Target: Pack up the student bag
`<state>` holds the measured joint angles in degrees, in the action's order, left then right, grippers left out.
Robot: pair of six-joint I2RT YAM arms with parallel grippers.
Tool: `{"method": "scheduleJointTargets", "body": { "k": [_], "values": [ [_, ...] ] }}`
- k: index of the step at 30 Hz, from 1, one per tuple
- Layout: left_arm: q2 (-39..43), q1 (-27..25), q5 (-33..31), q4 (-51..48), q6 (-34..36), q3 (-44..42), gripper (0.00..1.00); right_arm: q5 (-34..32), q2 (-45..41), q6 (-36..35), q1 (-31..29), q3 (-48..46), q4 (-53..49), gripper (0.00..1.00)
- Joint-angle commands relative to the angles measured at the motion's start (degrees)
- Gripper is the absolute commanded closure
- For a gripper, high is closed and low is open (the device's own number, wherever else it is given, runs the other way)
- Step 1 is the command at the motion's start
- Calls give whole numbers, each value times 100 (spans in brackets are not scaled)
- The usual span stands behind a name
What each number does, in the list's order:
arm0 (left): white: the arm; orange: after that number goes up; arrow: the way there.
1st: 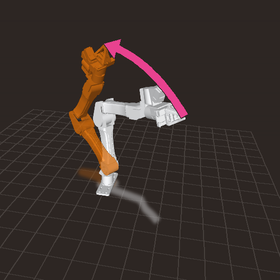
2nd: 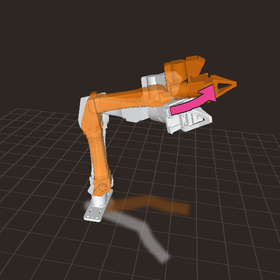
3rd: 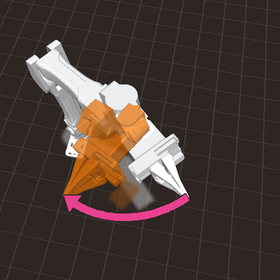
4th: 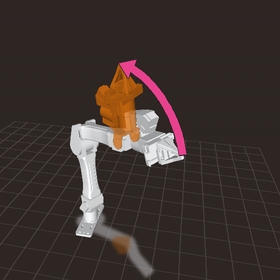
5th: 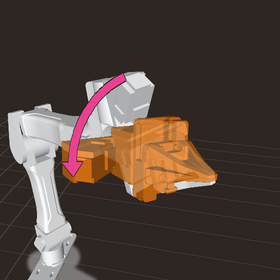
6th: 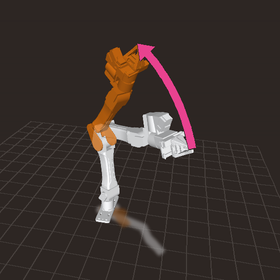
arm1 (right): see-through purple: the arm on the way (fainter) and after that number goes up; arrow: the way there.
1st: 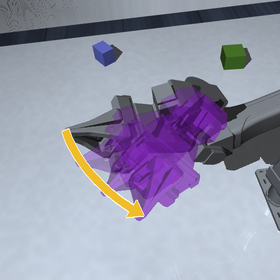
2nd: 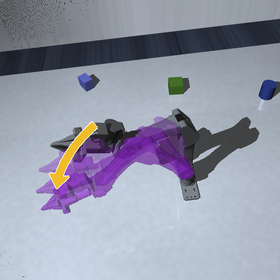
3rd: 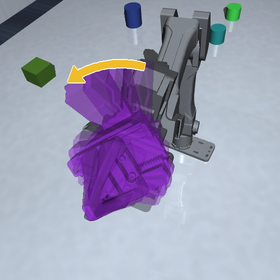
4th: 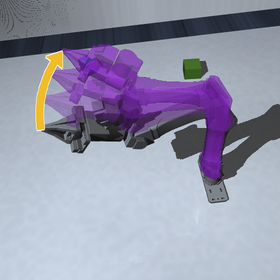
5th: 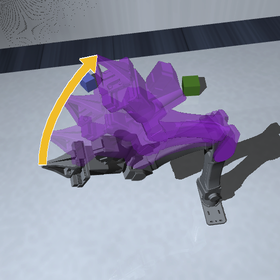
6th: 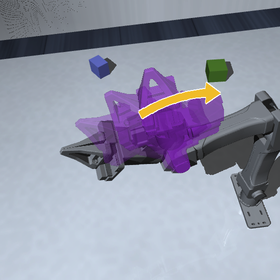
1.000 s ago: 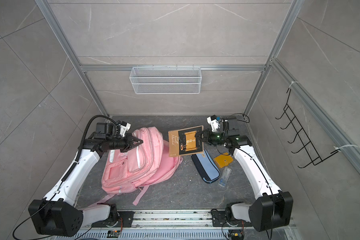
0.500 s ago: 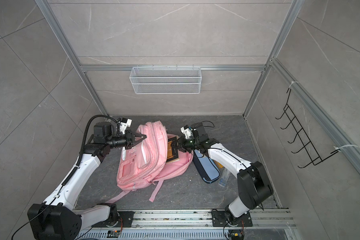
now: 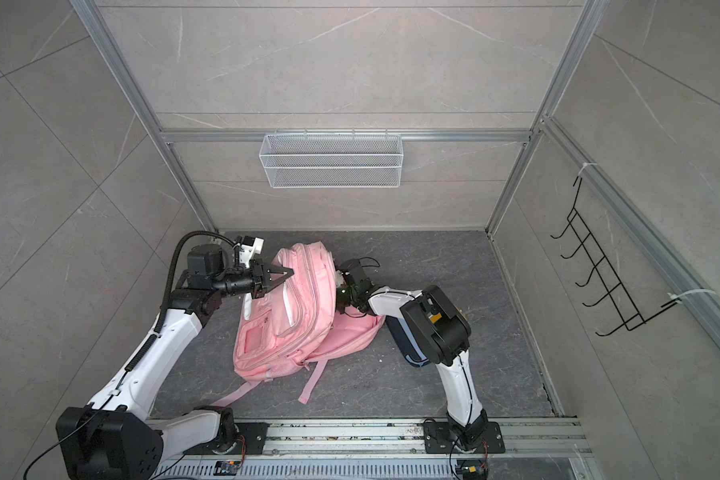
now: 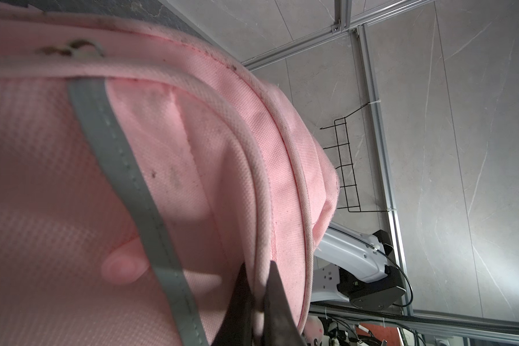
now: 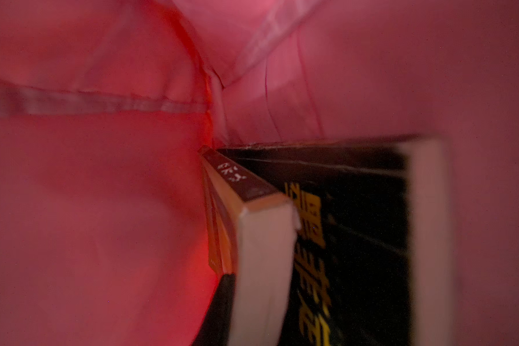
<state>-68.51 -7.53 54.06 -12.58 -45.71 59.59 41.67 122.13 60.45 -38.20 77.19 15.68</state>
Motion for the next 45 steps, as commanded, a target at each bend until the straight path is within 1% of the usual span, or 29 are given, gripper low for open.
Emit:
{"method": "scheduleJointTargets", "body": {
  "k": [1,2,6,10,12,14,17,19,24,28,31,34,35,38,41,43,44,45],
  "values": [
    [331,-31,476,1143,-100,174,100,30,148,-130,-83,358,-56,100],
    [339,-34,444,1131,-114,142,100,-16,140,-155,-83,333,-74,99],
    [328,-37,344,1084,-109,22,100,-172,42,-456,-73,407,-510,85],
    [277,-38,274,1058,-88,-32,100,-307,-89,-934,-67,672,-1230,63],
    [252,-28,238,1006,-52,-18,100,-428,-214,-1127,-56,758,-1538,50],
    [226,-21,174,891,37,10,100,-517,-381,-1277,-31,812,-1791,42],
    [69,23,-5,363,304,150,100,-704,-627,-1663,17,958,-2373,28],
    [-91,28,-69,64,508,251,100,-851,-817,-1884,39,986,-2707,21],
    [-244,83,-391,-69,650,307,100,-1291,-1291,-2145,160,848,-3488,17],
    [-371,216,-416,-109,766,368,100,-1788,-1867,-2303,259,559,-4125,15],
    [-565,217,-457,-437,1101,592,100,-2329,-2474,-2422,342,371,-4695,13],
    [-811,217,-953,-1044,1652,910,100,-2852,-2999,-2503,613,236,-5193,12],
    [-915,217,-1024,-1056,1717,945,100,-2973,-3135,-2558,744,235,-5362,12],
    [-1261,204,-1247,-904,1718,989,100,-3168,-3406,-2810,1011,405,-5663,12],
    [-1600,156,-1514,-696,1661,976,100,-3223,-3465,-3160,1029,717,-5924,11],
    [-1775,116,-1764,-629,1590,967,100,-3237,-3457,-3197,1027,787,-6031,11],
    [-1858,103,-1846,-602,1560,973,98,-3229,-3455,-3161,1025,743,-6030,11],
    [-1909,86,-1926,-605,1535,971,94,-3212,-3461,-3112,1016,678,-6003,11]
  ]
}}
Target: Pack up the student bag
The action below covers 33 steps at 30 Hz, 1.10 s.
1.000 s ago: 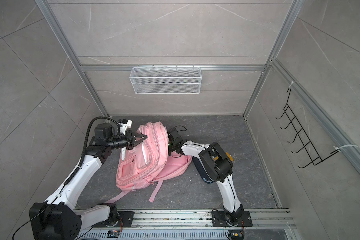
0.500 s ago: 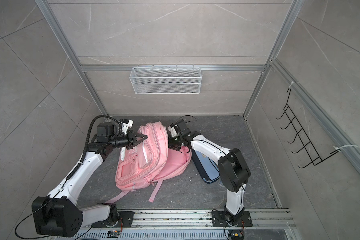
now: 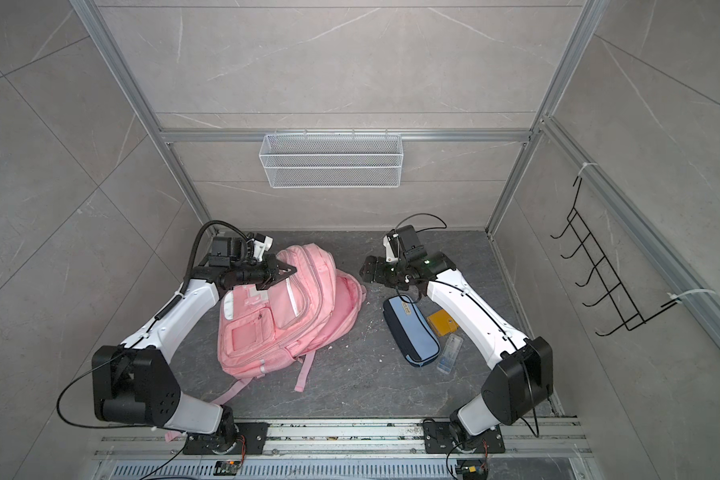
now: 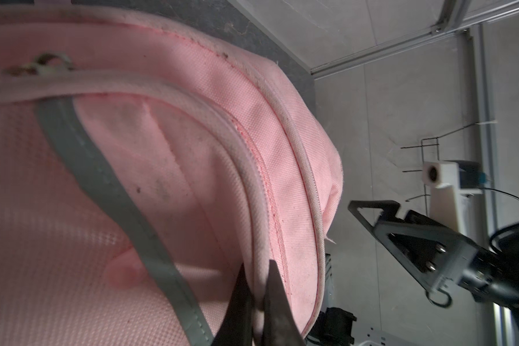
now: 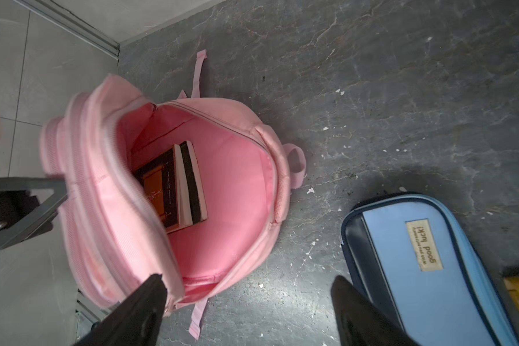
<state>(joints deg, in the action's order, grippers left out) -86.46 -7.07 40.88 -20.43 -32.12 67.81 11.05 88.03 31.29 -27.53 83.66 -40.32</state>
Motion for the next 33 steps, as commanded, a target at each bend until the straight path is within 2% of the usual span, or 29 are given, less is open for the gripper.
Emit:
{"method": "scheduleJointTargets", "body": {
  "k": [1,5,9,11,14,20,23,25,27,33],
  "values": [
    [-147,24,-694,150,170,170,87,-119,-67,-134,-64,-74,-327,11],
    [156,-40,-1191,-208,378,147,53,-25,-69,-25,-290,-314,-54,11],
    [775,-44,-1410,-926,489,-66,35,-175,119,-199,-714,-405,-9,11],
    [1302,-108,-1468,-1269,333,-441,26,-50,228,-166,-858,-539,125,11],
    [2209,-391,-1712,-1809,-51,-1152,17,91,333,-151,-1134,-649,423,11],
    [4549,-1270,-2196,-2470,-1951,-2811,11,391,682,-489,-1413,-931,981,10],
    [5700,-1427,-2334,-2839,-2737,-3301,10,528,803,-571,-1412,-886,1056,9],
    [6183,-1430,-2349,-3005,-3020,-3575,10,672,841,-545,-1419,-904,1260,6],
    [6446,-1429,-2374,-3171,-3211,-3795,9,718,923,-538,-1421,-889,1368,0],
    [6425,-1429,-3015,-3216,-3807,-4167,9,548,1006,-460,-1418,-951,1582,0]
  ]
}}
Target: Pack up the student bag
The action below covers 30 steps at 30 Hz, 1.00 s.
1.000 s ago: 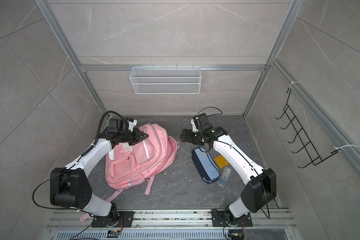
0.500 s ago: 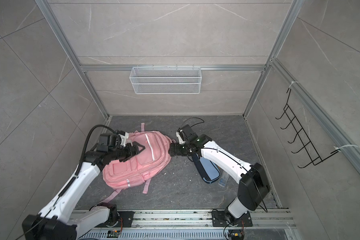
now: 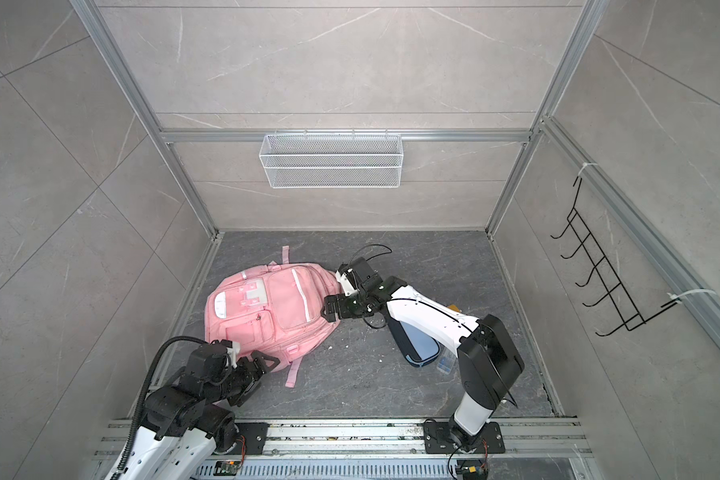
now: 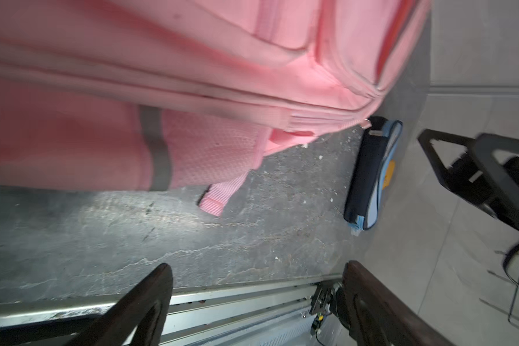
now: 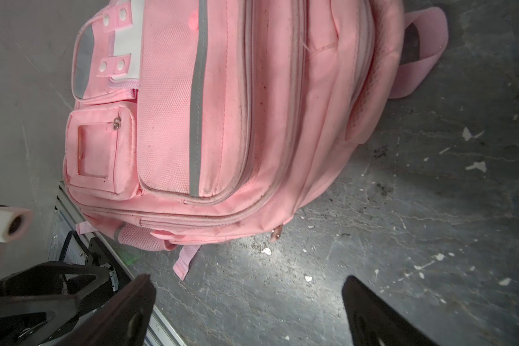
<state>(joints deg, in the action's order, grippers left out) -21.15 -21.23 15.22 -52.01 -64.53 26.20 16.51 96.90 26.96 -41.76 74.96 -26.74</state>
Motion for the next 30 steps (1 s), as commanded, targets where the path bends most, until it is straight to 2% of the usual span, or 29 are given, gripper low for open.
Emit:
{"method": "scheduleJointTargets", "body": {
  "k": [1,6,11,14,21,23,28,30],
  "values": [
    [-246,-12,-575,54,-630,10,9,20,137,-16,1,-77,246,0],
    [-894,-12,-1095,282,-810,38,9,14,147,-63,1,-16,234,0],
    [-856,-12,-1366,1122,-1299,-536,11,-36,83,-51,-2,-42,196,0],
    [-1034,-12,-1519,1736,-1348,-811,18,-86,-8,-37,-3,-87,163,0],
    [-1744,-4,-1559,2593,-919,-943,34,63,-131,-326,4,-481,361,0],
    [-1860,-4,-1532,2808,-806,-923,50,89,-171,-430,2,-611,344,0],
    [-2100,-4,-1449,3182,-263,-602,98,369,-474,-631,2,-986,503,1],
    [-2203,-4,-1352,3324,-40,-426,100,510,-566,-790,1,-1131,525,1]
  ]
}}
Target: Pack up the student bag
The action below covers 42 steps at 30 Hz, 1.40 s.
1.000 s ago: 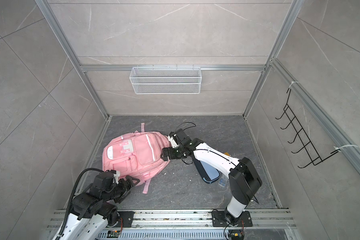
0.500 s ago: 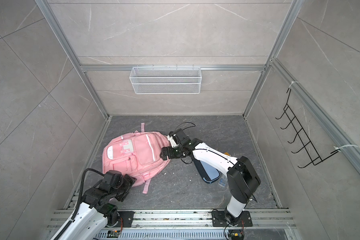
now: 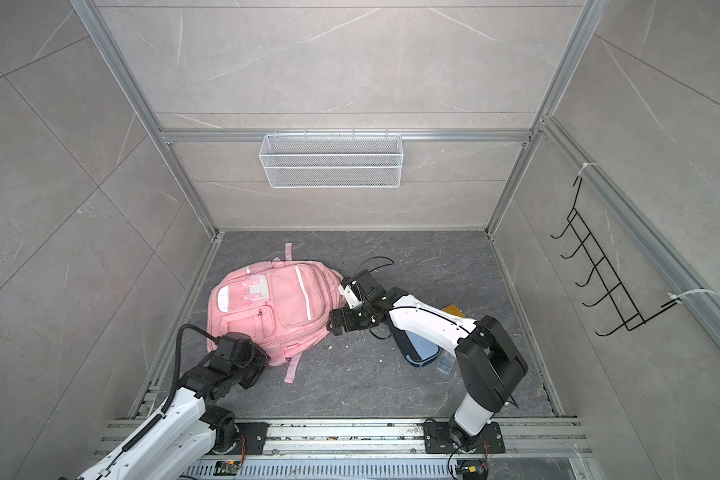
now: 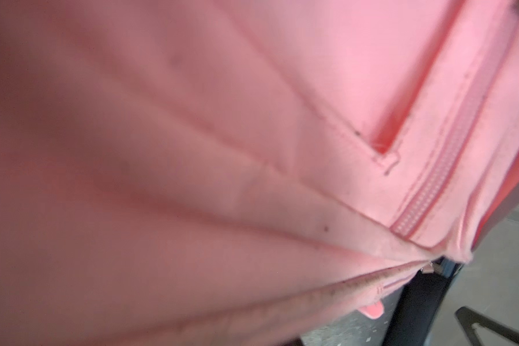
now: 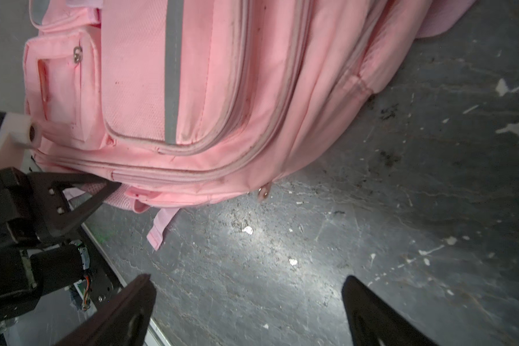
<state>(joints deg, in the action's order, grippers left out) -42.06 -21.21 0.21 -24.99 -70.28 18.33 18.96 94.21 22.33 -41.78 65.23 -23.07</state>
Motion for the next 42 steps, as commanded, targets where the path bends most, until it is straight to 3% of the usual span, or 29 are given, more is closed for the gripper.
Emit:
{"method": "scheduleJointTargets", "body": {
  "k": [1,8,12,18,28,38,42],
  "values": [
    [-192,-6,241,748,645,469,100,352,-345,-411,2,-229,154,1],
    [-996,-6,1280,1334,1025,1432,100,1328,-440,-1029,-152,-136,-266,1],
    [-1291,-6,1884,1067,1245,1953,100,1332,-291,-1418,-357,103,-563,2],
    [-1605,10,2608,739,1393,2370,100,1022,-77,-916,-372,28,343,10],
    [-1514,12,2702,1202,958,2377,100,632,553,-555,-419,421,1052,24],
    [-1605,-6,2752,1488,764,2444,100,-100,859,-314,-422,689,1244,50],
    [-1603,-13,2792,1504,741,2345,100,-74,982,-395,-427,851,1242,54]
  ]
}}
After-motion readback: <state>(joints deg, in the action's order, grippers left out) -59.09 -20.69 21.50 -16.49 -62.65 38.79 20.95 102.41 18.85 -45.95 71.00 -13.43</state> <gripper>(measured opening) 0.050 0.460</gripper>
